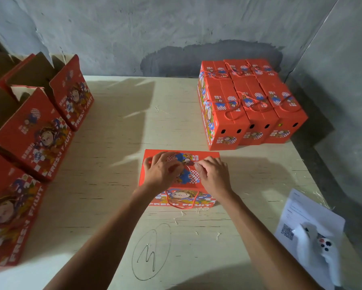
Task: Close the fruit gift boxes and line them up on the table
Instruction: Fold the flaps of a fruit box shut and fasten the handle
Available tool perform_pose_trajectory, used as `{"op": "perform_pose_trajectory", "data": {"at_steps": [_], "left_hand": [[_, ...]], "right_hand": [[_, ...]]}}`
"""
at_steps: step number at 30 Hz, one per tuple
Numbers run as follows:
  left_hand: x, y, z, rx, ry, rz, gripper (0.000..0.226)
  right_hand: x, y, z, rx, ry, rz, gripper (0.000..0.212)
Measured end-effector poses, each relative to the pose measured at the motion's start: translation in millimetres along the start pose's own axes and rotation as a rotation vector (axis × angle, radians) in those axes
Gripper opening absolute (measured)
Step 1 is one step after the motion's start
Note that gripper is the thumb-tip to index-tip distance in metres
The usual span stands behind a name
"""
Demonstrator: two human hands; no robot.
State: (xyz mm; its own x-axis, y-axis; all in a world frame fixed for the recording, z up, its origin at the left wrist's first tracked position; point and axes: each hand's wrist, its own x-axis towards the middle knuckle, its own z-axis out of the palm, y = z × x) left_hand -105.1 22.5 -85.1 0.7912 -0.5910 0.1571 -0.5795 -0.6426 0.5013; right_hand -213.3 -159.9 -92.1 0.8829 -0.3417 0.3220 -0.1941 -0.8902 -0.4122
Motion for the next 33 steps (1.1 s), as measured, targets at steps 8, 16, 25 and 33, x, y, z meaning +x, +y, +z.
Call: {"op": "perform_pose_trajectory", "data": {"at_steps": [8,16,25,33], "left_hand": [[7,5,-1,-0.068,0.003,-0.103,0.041],[-10,-22,-8,0.101,0.123,-0.047,0.048],[-8,-29,-16,0.076,0.121,-0.030,0.059],[-8,-19,-11,0.189,0.115,0.048,0.030]], "right_hand": [[-2,3,1,0.041,0.023,0.000,0.022],[-4,13,-2,0.045,0.117,-0.024,0.031],[5,13,-3,0.003,0.133,-0.088,0.031],[7,5,-7,-0.026,0.118,-0.077,0.030]]}}
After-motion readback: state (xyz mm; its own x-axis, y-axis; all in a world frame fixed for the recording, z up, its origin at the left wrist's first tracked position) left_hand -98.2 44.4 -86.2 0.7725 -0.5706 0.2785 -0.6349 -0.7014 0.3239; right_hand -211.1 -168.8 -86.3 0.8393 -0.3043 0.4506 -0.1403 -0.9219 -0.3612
